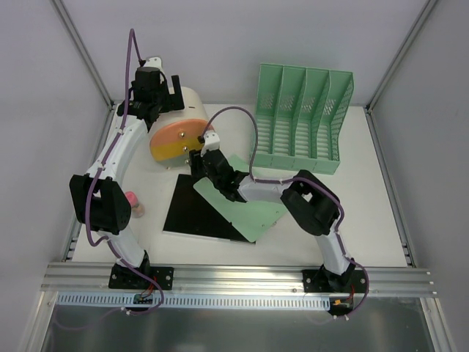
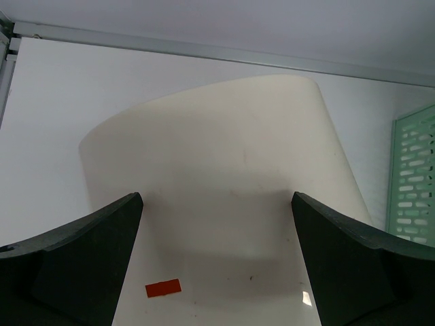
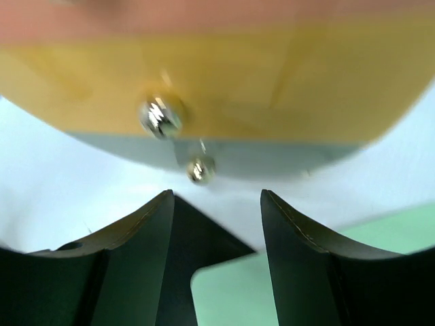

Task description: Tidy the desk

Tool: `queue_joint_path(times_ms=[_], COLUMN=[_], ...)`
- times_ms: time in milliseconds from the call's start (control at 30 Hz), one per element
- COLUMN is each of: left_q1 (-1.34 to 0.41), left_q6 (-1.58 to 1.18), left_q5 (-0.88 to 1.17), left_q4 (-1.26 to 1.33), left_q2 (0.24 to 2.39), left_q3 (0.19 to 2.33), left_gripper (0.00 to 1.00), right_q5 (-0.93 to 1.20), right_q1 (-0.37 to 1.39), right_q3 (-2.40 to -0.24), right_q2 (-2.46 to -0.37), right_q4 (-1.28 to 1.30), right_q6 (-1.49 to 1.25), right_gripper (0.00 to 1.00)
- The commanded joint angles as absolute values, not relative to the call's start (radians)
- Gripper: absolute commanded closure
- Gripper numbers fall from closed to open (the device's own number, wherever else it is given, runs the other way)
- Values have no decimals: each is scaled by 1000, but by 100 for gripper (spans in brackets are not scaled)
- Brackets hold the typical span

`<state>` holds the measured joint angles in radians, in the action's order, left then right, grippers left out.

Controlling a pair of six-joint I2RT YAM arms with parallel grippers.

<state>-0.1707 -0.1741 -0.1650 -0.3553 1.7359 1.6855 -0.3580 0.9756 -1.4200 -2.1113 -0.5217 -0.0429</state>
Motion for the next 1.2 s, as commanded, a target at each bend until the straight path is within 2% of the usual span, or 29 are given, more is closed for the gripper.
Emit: queue_joint_path(times_ms=[0,233,667,933,1167], left_q1=[-175,-173,-175,-175,-175], left_q6=[-152,-153,-153,-155,-158], left_q5=[-173,-175,-178,-175,-169], left_q4=[-460,-460,-459,-456,-454], left_q2=[1735,1732,1730,1738,1741], left_q3=[1652,1647,1649,1651,1651], left_gripper=[6,6,6,6,6], right_q5=[-367,-325,-221,-256,-276], right_q1=[973,963,937,942,942], right_q3=[-1344,-1299,-1276,-1230,-1285], right_q2=[-1987,-2014,-2115,-2160,-2223], right_q4=[-655,-699,-847,-937,-946], right_q6=[-127,-221,-566,-722,-784], right_gripper=[42,43,47,49,49])
